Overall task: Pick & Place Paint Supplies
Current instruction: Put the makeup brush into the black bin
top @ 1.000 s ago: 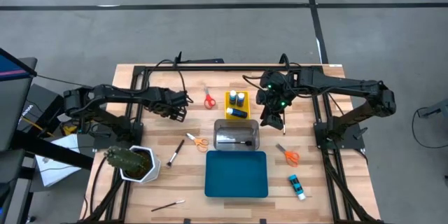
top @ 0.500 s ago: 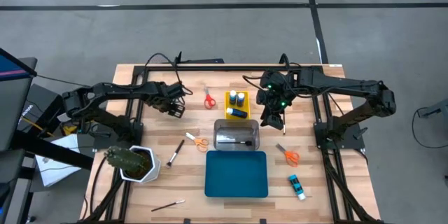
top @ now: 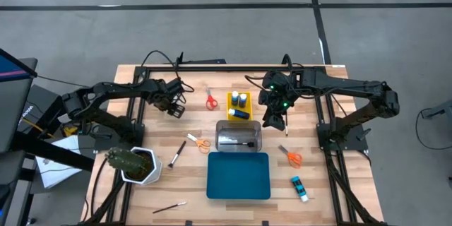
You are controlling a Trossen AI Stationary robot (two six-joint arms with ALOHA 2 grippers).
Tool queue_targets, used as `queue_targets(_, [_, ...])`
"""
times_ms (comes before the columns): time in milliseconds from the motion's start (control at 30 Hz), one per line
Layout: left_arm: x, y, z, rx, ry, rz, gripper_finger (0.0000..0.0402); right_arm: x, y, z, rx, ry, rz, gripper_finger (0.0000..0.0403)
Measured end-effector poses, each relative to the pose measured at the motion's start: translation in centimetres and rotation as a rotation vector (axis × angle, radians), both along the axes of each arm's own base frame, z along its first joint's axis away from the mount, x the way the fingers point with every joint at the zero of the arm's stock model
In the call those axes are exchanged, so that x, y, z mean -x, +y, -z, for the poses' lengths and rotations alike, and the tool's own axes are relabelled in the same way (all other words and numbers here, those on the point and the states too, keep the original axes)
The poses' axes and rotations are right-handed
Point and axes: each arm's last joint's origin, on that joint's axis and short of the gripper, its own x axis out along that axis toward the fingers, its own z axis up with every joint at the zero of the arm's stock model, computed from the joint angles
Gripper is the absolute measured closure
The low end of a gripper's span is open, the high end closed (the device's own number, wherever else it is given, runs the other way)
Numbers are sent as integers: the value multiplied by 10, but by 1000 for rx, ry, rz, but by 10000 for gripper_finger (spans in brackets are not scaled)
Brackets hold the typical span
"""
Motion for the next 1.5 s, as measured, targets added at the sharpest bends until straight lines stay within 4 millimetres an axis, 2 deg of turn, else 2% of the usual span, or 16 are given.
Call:
queue_targets(433, [14,-11,27,50,-18,-28,252,0,0,0,-5,4,11,239])
queue_targets(1067, [17,-5,28,26,-34,-65,254,0,0,0,-4,4,11,239])
queue_targets(1267, [17,-4,28,16,-37,-73,275,0,0,0,-4,3,11,239])
queue_targets(1500, [16,-3,29,-3,-45,-73,322,0,0,0,-3,3,12,239])
